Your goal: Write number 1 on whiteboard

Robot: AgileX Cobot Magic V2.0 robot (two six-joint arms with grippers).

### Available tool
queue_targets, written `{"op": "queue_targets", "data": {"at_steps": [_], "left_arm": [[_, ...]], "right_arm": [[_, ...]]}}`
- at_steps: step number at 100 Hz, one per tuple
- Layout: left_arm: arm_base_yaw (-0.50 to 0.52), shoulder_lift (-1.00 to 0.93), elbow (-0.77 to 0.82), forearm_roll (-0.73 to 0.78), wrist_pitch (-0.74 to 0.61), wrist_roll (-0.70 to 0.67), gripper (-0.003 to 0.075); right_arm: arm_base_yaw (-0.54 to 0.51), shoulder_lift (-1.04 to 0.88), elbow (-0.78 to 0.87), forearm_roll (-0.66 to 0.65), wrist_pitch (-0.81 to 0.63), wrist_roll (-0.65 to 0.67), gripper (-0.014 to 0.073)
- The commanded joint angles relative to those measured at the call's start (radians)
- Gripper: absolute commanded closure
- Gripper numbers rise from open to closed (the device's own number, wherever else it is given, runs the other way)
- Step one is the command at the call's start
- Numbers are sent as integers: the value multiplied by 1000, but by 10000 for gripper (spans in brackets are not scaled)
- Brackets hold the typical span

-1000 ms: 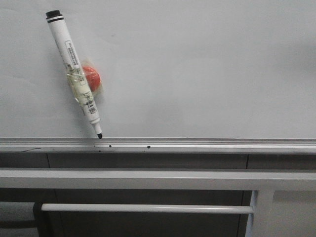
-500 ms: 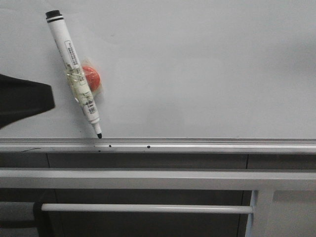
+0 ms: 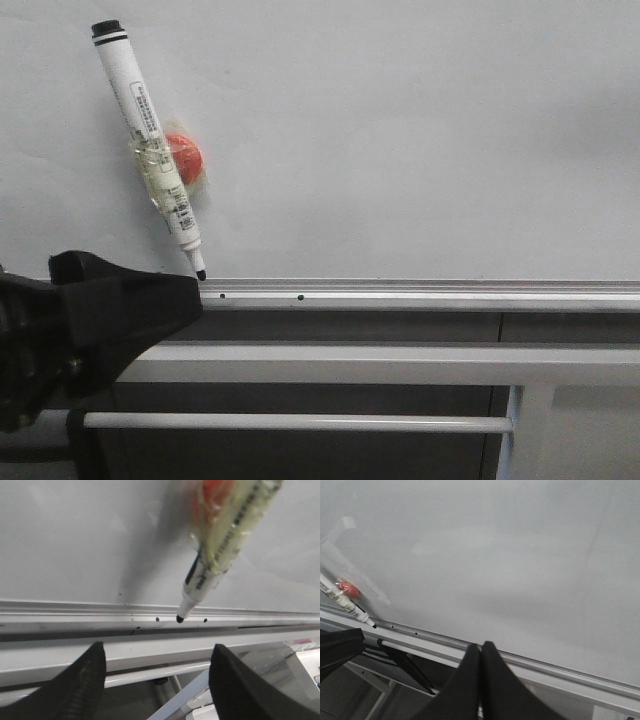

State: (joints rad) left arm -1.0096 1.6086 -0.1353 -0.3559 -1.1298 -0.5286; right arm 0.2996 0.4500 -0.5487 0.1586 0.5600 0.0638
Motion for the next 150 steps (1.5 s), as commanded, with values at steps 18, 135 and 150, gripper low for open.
{"op": "queue_targets", "data": {"at_steps": [18, 135, 150], "left_arm": [[-6, -21, -56, -24, -254, -31, 315], [-4, -36, -115, 45, -254, -24, 741], [-4, -36, -115, 156, -254, -12, 741]], "right_arm": [[4, 12, -34, -11, -78, -11, 657], [60, 12, -34, -29, -68, -13, 657], [123, 12, -34, -100, -60, -19, 657]]}}
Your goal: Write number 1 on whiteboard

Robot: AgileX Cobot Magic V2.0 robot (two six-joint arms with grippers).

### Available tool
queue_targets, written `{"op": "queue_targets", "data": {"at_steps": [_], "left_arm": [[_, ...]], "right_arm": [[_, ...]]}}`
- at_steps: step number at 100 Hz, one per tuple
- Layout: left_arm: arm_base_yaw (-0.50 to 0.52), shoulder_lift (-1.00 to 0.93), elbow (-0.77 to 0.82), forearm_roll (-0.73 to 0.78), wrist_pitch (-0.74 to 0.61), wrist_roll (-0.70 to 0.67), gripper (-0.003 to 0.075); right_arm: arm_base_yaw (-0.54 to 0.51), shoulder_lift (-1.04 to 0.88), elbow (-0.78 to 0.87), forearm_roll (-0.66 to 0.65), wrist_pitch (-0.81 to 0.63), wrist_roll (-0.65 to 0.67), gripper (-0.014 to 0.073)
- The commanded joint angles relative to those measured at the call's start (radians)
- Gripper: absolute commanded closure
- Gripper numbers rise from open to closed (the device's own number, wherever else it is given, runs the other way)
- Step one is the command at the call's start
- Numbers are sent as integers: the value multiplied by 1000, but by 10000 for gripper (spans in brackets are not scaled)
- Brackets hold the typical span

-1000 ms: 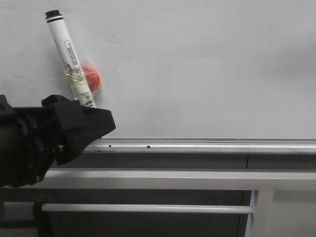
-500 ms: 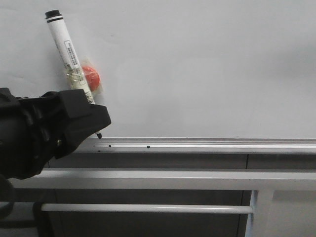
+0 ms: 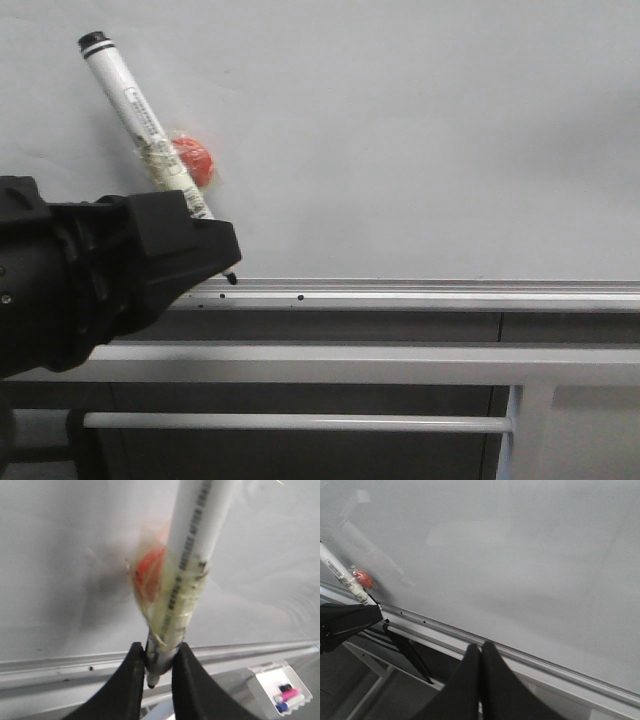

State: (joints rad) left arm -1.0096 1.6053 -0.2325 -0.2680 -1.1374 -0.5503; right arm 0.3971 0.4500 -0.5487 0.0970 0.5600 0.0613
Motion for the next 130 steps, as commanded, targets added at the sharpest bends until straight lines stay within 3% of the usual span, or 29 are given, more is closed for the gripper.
{"op": "queue_targets", "data": {"at_steps": [1, 32, 39, 55, 60, 76, 117, 130], "left_arm": [[-4, -33, -18, 71, -247, 13, 741], [-4, -33, -18, 232, -242, 225, 741], [-4, -33, -18, 236, -234, 296, 741], [-4, -33, -18, 236, -184, 426, 741], [-4, -33, -18, 236, -157, 455, 741], [-4, -33, -70, 232, -31, 564, 741], [-10, -123, -340, 200, 666, 896, 741], [-24, -172, -376, 200, 789, 975, 741]], "right_arm": [[30, 12, -34, -39, -60, -16, 657], [133, 106, -84, -3, 25, -231, 634], [163, 160, -121, 59, 57, -302, 533], [197, 287, -216, 80, 143, -319, 134], [200, 307, -243, 78, 148, -319, 92], [236, 339, -300, 78, 174, -319, 140], [305, 352, -317, 52, 203, -327, 175], [305, 373, -317, 52, 215, -410, 175]]}}
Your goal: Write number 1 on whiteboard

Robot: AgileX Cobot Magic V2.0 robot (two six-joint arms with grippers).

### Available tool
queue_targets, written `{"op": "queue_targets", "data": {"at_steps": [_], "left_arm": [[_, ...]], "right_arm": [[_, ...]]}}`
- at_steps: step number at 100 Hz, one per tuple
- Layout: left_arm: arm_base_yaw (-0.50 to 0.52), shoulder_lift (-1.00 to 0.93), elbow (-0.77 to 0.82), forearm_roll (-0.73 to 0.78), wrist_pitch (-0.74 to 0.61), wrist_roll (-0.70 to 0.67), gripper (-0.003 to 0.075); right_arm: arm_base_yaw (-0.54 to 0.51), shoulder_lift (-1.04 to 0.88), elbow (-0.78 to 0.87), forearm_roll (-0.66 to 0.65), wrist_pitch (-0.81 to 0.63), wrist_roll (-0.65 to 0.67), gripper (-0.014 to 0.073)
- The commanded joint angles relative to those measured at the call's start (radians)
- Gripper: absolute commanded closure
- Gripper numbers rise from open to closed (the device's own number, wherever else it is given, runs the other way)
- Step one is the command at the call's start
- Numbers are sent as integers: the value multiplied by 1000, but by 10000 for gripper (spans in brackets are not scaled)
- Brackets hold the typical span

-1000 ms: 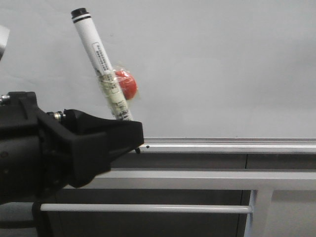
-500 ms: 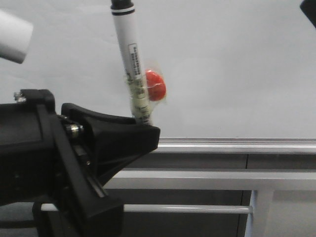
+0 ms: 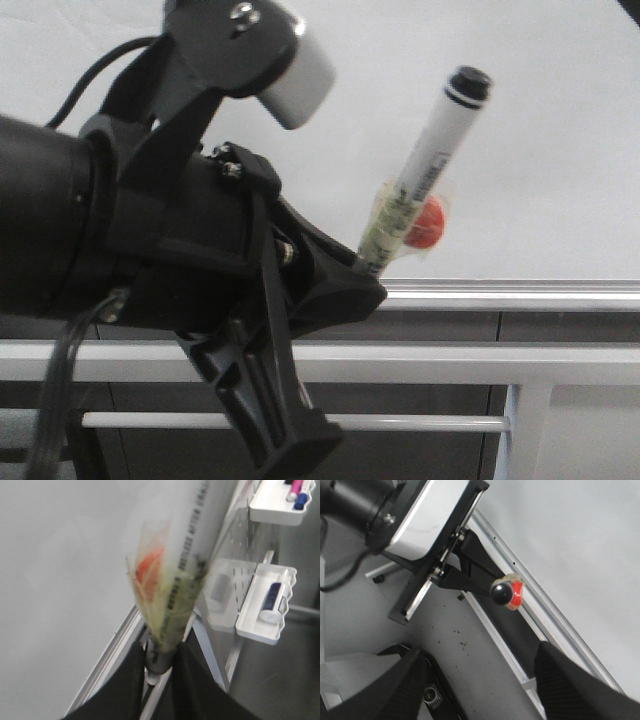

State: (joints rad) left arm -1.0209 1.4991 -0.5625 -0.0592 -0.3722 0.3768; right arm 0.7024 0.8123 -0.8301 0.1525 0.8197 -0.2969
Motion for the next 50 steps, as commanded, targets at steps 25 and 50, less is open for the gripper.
{"op": "queue_targets", "data": {"at_steps": [25, 50], "left_arm": [[-13, -124, -53, -7, 72, 69, 741], [-13, -125, -53, -7, 123, 69, 741]], "right_arm": [[0, 86, -37, -6, -96, -115, 175], [81, 168, -37, -56, -196, -147, 175]]}}
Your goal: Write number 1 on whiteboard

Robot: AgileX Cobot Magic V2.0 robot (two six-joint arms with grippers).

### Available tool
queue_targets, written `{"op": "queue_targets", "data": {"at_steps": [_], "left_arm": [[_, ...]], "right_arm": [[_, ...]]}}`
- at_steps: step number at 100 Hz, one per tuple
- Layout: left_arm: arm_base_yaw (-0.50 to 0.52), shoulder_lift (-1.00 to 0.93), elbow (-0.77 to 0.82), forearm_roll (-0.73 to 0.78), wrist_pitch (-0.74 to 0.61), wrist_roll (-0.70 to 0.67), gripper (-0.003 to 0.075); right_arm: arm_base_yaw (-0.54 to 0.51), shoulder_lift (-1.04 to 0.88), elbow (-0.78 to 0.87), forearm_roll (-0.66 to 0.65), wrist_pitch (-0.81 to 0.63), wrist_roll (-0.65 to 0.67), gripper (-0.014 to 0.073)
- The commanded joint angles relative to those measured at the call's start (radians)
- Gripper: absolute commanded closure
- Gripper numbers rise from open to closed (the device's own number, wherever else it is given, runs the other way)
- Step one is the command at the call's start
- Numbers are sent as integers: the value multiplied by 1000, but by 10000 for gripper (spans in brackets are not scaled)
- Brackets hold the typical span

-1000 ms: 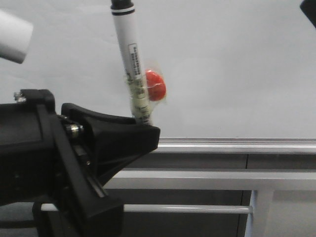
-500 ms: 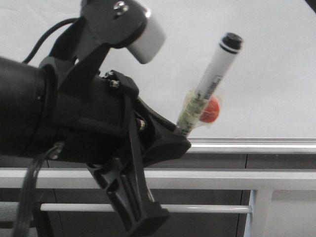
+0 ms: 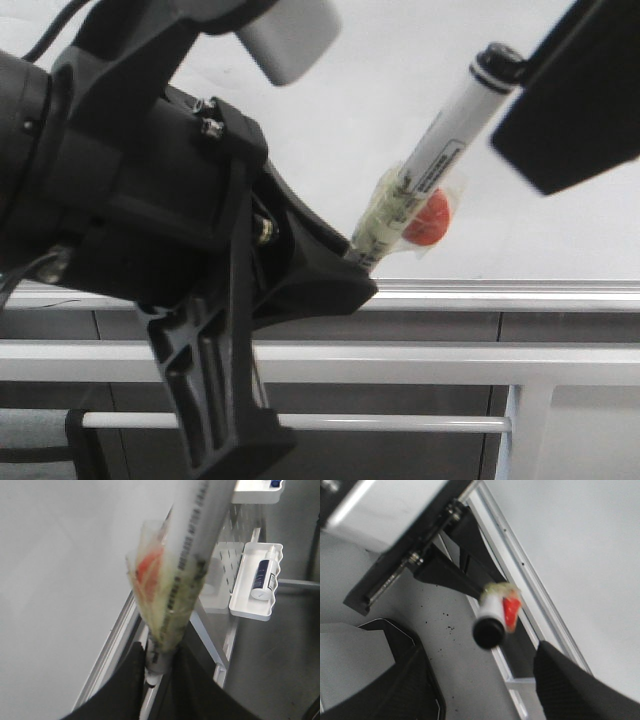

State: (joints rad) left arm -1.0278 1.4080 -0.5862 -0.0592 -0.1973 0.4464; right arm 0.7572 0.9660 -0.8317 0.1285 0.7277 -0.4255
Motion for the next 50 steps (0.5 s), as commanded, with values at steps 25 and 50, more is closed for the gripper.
{"op": "queue_targets", "data": {"at_steps": [25, 50], "left_arm": [[-6, -34, -29, -7, -50, -1, 741], [-6, -34, -29, 0, -52, -1, 741]], "right_arm": [[53, 65, -37, -61, -136, -18, 175], [53, 65, -37, -74, -158, -18, 242]]}}
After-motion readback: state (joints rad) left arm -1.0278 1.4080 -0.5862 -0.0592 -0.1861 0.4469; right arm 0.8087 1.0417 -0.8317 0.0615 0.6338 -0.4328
